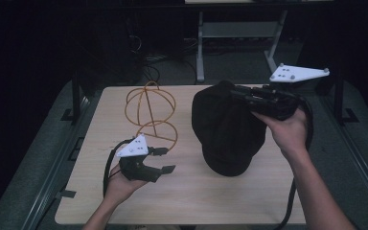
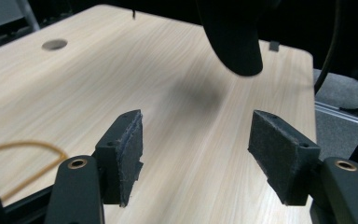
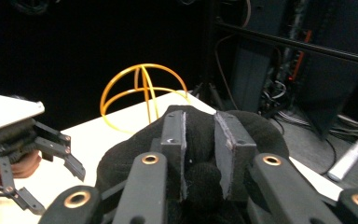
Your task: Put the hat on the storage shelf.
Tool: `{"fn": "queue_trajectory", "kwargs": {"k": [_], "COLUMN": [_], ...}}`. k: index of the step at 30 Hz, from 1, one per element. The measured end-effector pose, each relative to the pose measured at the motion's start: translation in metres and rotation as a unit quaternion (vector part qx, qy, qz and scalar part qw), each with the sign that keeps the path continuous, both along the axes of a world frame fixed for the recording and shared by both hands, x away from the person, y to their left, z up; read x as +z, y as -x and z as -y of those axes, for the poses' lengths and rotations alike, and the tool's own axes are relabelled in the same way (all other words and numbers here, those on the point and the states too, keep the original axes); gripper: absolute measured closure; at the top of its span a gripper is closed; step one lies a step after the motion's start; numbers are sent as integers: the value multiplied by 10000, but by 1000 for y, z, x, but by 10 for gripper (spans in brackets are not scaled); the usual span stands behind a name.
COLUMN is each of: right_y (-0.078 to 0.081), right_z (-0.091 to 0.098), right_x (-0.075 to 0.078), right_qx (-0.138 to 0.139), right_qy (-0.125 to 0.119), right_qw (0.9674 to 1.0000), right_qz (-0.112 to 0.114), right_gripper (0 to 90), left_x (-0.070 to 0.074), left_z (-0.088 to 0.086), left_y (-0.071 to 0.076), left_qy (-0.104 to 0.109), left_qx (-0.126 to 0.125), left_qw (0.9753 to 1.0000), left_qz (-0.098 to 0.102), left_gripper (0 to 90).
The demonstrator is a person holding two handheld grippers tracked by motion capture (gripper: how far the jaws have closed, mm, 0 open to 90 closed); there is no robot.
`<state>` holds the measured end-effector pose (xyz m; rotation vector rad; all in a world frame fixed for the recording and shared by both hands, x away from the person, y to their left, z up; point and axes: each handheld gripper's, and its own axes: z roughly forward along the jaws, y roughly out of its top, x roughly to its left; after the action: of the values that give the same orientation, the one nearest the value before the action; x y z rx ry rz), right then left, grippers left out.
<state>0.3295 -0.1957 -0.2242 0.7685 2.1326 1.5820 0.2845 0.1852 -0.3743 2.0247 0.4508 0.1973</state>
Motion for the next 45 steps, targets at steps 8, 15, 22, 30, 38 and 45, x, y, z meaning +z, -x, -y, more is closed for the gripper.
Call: {"fn": "queue_trajectory", "kwargs": {"k": [8,15,22,30,38,45], "right_y": [-24,-42,-50,-59,-78,-98], "right_z": [-33,-58,-77,-105,-141,-178], "right_x": [9,10,29,56,73,73], "right_qx": [311,469,605,826,1046,1270], "right_qy": [204,58,-66,-66,-23,119], "right_qw": [9993,9988,9981,9965,9944,9918], "right_qz": [-71,-137,5,130,139,-33], "right_gripper": [858,860,861,860,860,860], "left_x": [-23,-25,-28,-27,-28,-29], "left_z": [-9,-19,-20,-22,-21,-17], "left_y": [2,6,8,10,13,14], "left_qy": [23,65,21,1,1,-61], "left_qx": [54,166,134,73,25,-72], "left_qw": [9997,9995,9996,9998,9999,9999], "left_qz": [-219,-244,-267,-165,-110,-60], "left_gripper": [334,329,328,324,318,318]}}
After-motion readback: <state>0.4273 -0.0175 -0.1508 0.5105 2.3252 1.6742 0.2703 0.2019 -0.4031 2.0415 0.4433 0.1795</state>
